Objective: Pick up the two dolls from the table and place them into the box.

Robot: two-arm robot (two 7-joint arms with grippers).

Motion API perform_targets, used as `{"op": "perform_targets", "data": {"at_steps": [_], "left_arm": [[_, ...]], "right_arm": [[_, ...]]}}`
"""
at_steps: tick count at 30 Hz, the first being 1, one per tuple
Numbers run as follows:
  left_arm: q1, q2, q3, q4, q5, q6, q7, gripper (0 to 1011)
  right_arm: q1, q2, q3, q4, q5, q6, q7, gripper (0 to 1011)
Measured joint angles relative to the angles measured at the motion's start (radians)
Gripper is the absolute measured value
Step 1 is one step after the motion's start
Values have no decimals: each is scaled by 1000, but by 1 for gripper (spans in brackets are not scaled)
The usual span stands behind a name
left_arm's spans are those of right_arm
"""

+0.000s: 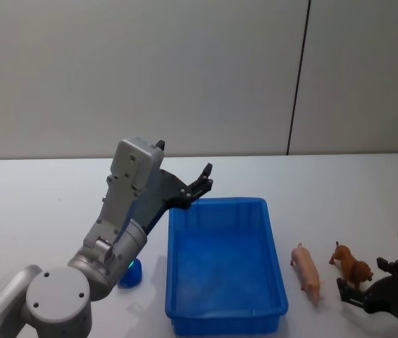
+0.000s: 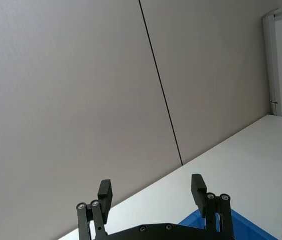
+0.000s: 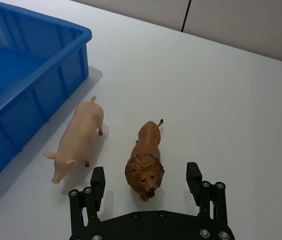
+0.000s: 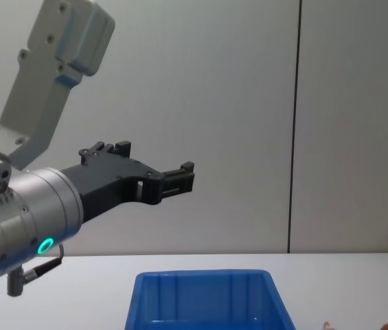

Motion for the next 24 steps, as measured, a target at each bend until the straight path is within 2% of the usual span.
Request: {"op": "perform_targets", "data": {"at_steps": [4, 10, 24], "left_arm": [[0, 0, 0, 0, 0, 0, 0, 1001], [0, 0, 0, 0, 0, 0, 0, 1001], [0, 0, 0, 0, 0, 0, 0, 1001]], "right_arm": [[5, -6, -3, 11, -2, -1, -2, 1001], [18, -22, -12, 32, -8, -7, -7, 903], [28, -41, -25, 53, -30, -36, -25, 482]]}}
